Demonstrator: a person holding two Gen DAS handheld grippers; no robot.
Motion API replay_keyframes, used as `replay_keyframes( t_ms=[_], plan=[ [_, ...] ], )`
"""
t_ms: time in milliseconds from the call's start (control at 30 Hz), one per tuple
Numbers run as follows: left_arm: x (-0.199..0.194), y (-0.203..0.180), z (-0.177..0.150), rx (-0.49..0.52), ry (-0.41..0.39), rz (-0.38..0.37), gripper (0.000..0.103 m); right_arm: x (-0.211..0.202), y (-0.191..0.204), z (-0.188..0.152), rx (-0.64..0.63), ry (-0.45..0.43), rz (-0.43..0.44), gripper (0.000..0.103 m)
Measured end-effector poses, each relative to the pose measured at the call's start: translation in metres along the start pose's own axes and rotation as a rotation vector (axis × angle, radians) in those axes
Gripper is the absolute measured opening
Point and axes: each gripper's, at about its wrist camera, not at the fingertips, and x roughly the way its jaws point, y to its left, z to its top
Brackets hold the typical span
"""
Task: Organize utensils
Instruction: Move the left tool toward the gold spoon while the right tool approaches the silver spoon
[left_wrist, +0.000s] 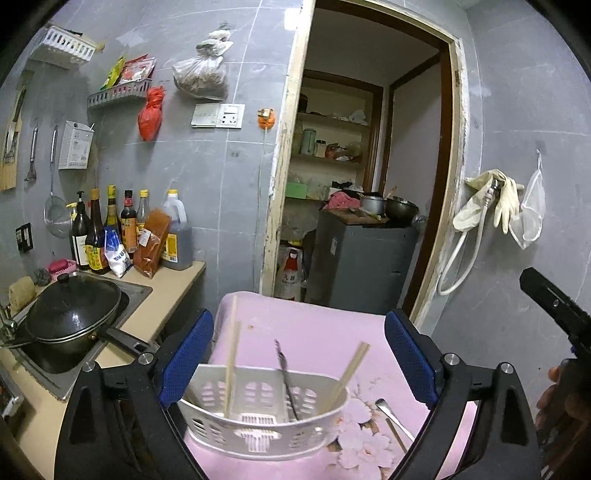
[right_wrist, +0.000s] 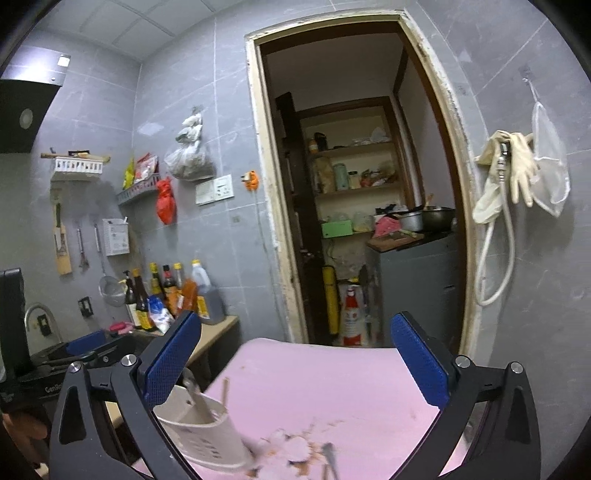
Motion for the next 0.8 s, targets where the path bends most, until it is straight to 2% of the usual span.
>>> replay_keyframes(
  t_ms=[567, 800],
  plan=[
    [0.006, -0.063, -0.039, 0.013, 0.029, 0.041, 0.091, -0.023, -0.059, -0.024, -0.035, 0.091, -0.025, 0.103],
    [0.017, -0.078, -0.063, 0.024, 0.077, 0.065, 0.091, -0.018, -0.073, -0.043, -0.053, 0.165, -0.016, 0.103]
  ],
)
